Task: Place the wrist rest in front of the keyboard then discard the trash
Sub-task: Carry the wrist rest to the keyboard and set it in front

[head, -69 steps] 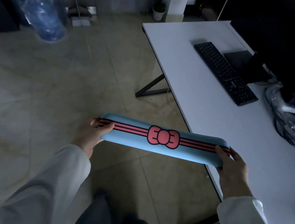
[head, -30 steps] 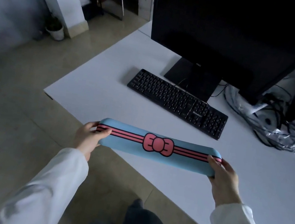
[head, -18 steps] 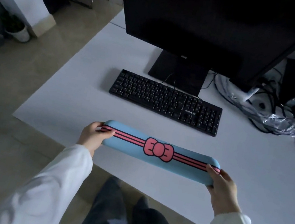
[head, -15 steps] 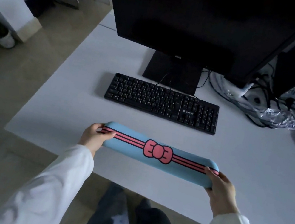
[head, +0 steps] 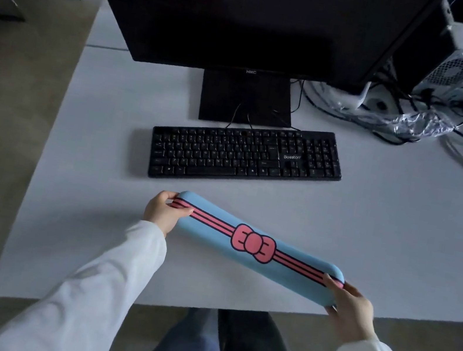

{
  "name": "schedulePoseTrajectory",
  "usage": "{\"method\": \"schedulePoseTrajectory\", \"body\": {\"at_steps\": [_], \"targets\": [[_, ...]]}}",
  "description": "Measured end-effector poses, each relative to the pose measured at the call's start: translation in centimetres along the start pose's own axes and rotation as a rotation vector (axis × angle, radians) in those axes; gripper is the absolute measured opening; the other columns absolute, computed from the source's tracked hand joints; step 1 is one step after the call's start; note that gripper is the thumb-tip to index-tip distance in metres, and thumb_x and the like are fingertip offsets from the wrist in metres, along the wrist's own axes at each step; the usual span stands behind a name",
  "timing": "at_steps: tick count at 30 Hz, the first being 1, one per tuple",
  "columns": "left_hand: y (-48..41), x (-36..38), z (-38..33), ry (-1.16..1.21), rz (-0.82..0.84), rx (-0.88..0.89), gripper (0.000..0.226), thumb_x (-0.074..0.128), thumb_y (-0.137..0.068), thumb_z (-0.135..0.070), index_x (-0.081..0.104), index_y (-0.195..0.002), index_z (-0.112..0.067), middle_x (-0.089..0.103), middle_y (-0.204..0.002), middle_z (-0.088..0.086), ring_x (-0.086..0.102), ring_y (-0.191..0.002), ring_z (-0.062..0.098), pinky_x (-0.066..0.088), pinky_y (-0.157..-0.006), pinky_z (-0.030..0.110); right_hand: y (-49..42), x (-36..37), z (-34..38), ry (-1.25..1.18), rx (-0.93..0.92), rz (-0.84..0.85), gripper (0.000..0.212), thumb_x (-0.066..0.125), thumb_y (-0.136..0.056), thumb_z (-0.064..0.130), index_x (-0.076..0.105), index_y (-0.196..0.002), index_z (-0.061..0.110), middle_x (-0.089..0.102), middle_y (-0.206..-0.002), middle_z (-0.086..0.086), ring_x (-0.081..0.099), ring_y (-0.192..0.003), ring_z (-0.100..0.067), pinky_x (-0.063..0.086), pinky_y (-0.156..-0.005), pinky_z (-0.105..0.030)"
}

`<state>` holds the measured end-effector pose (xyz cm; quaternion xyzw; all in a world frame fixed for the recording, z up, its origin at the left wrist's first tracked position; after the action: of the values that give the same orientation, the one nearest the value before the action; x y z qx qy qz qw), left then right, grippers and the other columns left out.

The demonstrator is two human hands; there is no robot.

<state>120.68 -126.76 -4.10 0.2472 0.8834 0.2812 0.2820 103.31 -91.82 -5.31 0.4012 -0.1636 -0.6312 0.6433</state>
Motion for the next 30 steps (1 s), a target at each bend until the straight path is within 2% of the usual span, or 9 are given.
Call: {"method": "schedulePoseTrajectory", "body": {"at_steps": [3,6,10,14,17,19,21,25,30], "targets": [[-0.5,0.2,-0.3,-0.067,-0.019,0.011,0.043,0.073,-0.071,-0.005,0.059,-0.112,-0.002,0.066,-0.113,0.020,0.061,-0.098,0.032,0.046,-0.088,0.035,0.4,-0.2,-0.8,0.031,-0.013,-0.048,0.032,0.070,-0.077,0.016,0.065,-0.106,0.005,0.058,-0.094,-0.012,0.052,-0.087,-0.024,0.043,-0.081,-0.036],[-1.1,0.3,-0.4,-0.110,-0.029,0.013,0.044,0.073,-0.071,-0.005,0.060,-0.113,0.000,0.066,-0.115,0.019,0.061,-0.108,0.032,0.042,-0.087,0.028,0.6,-0.3,-1.0,0.072,-0.025,-0.100,0.033,0.073,-0.074,0.021,0.068,-0.104,0.009,0.061,-0.091,-0.011,0.055,-0.086,-0.025,0.046,-0.086,-0.040],[-1.4,0.5,-0.2,-0.169,-0.049,0.011,0.045,0.073,-0.072,-0.008,0.061,-0.114,0.000,0.067,-0.116,0.017,0.062,-0.107,0.031,0.041,-0.087,0.028,0.5,-0.5,-1.1,0.129,-0.036,-0.138,0.036,0.074,-0.071,0.026,0.069,-0.104,0.011,0.064,-0.090,-0.007,0.055,-0.085,-0.022,0.046,-0.088,-0.038],[-1.5,0.5,-0.3,-0.260,-0.072,0.035,0.034,0.071,-0.074,-0.012,0.068,-0.106,-0.002,0.070,-0.108,0.019,0.064,-0.100,0.032,0.044,-0.084,0.030,0.3,-0.5,-1.2,0.145,-0.053,-0.159,0.037,0.073,-0.072,0.027,0.069,-0.105,0.012,0.064,-0.088,-0.005,0.055,-0.085,-0.021,0.045,-0.090,-0.038],[-1.2,0.4,-0.5,-0.332,-0.111,0.063,0.027,0.068,-0.077,-0.018,0.071,-0.099,-0.004,0.071,-0.104,0.019,0.063,-0.094,0.033,0.042,-0.078,0.030,0.3,-0.7,-1.2,0.152,-0.068,-0.167,0.037,0.070,-0.075,0.023,0.068,-0.110,0.010,0.067,-0.095,-0.005,0.056,-0.090,-0.019,0.044,-0.090,-0.034],[-1.2,0.1,-0.6,-0.346,-0.147,0.060,0.033,0.066,-0.078,-0.023,0.068,-0.106,-0.005,0.070,-0.112,0.017,0.062,-0.104,0.033,0.045,-0.088,0.033,0.3,-1.0,-1.1,0.134,-0.075,-0.179,0.038,0.069,-0.076,0.022,0.067,-0.112,0.010,0.069,-0.099,-0.007,0.057,-0.091,-0.018,0.042,-0.087,-0.029],[-1.0,-0.4,-0.5,-0.304,-0.184,0.025,0.044,0.066,-0.079,-0.025,0.059,-0.118,-0.006,0.064,-0.124,0.014,0.058,-0.114,0.031,0.043,-0.097,0.035,0.4,-1.4,-1.0,0.133,-0.087,-0.216,0.039,0.069,-0.077,0.026,0.066,-0.113,0.012,0.069,-0.111,-0.009,0.060,-0.100,-0.021,0.040,-0.089,-0.027],[-1.0,-0.9,-0.6,-0.286,-0.193,0.017,0.050,0.066,-0.079,-0.026,0.052,-0.123,-0.006,0.060,-0.129,0.013,0.055,-0.119,0.031,0.040,-0.100,0.036,0.5,-1.7,-0.7,0.103,-0.082,-0.280,0.041,0.069,-0.076,0.033,0.065,-0.112,0.016,0.065,-0.120,-0.011,0.060,-0.109,-0.026,0.042,-0.099,-0.034],[-1.3,-1.0,-0.5,-0.301,-0.167,0.009,0.052,0.066,-0.080,-0.027,0.051,-0.124,-0.005,0.059,-0.131,0.015,0.054,-0.120,0.030,0.039,-0.100,0.036,0.4,-1.7,-1.1,0.088,-0.065,-0.306,0.049,0.070,-0.074,0.036,0.059,-0.116,0.013,0.062,-0.123,-0.012,0.057,-0.113,-0.028,0.042,-0.101,-0.039]]}}
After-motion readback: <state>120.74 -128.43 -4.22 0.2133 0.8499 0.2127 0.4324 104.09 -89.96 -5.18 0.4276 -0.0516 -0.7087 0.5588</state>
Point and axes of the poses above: each hand's wrist, its own y-axis away from the middle knuckle, its own x-axis out of the palm, z = x × y, the point moved 7 cm from there along -y, towards the middle knuckle
